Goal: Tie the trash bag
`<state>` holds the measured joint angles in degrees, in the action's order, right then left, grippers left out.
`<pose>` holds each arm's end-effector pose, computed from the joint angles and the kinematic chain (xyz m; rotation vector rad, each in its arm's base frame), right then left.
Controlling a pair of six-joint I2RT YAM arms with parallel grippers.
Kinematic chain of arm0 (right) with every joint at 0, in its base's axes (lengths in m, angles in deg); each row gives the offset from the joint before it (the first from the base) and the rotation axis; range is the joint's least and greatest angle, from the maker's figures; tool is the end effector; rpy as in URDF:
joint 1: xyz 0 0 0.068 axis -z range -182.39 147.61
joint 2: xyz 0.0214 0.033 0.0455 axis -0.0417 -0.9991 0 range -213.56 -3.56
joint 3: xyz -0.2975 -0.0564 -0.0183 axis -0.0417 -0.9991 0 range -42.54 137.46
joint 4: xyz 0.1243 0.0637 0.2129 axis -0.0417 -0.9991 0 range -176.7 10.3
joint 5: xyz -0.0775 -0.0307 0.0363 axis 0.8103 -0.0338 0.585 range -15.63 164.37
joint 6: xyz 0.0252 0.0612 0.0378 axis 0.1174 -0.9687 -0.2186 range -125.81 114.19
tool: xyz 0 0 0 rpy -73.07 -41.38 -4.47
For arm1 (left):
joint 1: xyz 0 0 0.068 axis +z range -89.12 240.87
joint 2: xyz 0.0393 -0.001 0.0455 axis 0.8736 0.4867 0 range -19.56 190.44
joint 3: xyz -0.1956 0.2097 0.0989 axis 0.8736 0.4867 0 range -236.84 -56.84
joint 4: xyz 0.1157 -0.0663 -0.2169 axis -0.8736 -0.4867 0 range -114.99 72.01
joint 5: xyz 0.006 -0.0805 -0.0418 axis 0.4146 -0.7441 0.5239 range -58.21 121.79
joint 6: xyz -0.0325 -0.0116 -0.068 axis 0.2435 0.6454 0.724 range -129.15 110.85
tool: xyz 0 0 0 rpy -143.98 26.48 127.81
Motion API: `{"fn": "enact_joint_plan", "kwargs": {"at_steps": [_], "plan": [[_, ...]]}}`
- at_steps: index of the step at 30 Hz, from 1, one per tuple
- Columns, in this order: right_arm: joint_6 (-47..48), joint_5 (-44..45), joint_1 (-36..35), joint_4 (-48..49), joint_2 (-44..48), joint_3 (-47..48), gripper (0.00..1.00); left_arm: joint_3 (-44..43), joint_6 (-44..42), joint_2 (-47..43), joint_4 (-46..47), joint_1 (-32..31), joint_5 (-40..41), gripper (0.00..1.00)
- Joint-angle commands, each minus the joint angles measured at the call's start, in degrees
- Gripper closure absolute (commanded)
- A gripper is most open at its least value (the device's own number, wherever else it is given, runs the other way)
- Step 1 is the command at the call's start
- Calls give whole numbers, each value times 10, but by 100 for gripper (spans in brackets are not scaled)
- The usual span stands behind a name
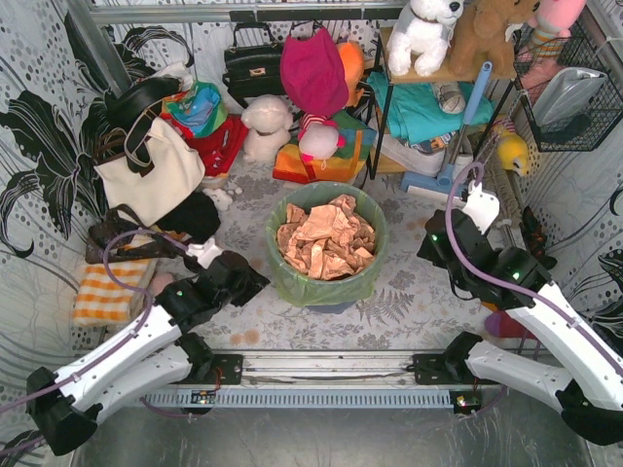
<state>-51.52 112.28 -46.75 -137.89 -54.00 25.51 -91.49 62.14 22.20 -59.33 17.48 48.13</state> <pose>0.1244 0.0661 0.3892 0.3547 2.0844 0.1732 0.1092 -0.0783 0.2386 -0.7215 2.3504 -0.5940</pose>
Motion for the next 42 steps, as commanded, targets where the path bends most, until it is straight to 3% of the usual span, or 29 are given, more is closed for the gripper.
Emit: {"fn": "enact_joint_plan", "kwargs": {"at_steps": [1, 12, 16, 21, 35, 42], "plan": [[-43, 30, -3, 23, 32, -50, 43, 41, 41, 16, 132, 3, -35, 52], [-55, 1, -3, 47, 23, -81, 43, 163, 25, 90, 335, 78, -170, 44], [-52, -19, -3, 55, 10, -81, 44, 177, 9, 116, 406, 81, -195, 35], [-54, -26, -3, 60, 2, -86, 44, 180, -2, 132, 420, 81, -210, 29], [-62, -45, -3, 86, -6, -130, 44, 189, -50, 200, 452, 85, -236, 42], [-89, -63, -2, 96, -7, -170, 45, 176, -78, 228, 435, 89, -234, 56]]}}
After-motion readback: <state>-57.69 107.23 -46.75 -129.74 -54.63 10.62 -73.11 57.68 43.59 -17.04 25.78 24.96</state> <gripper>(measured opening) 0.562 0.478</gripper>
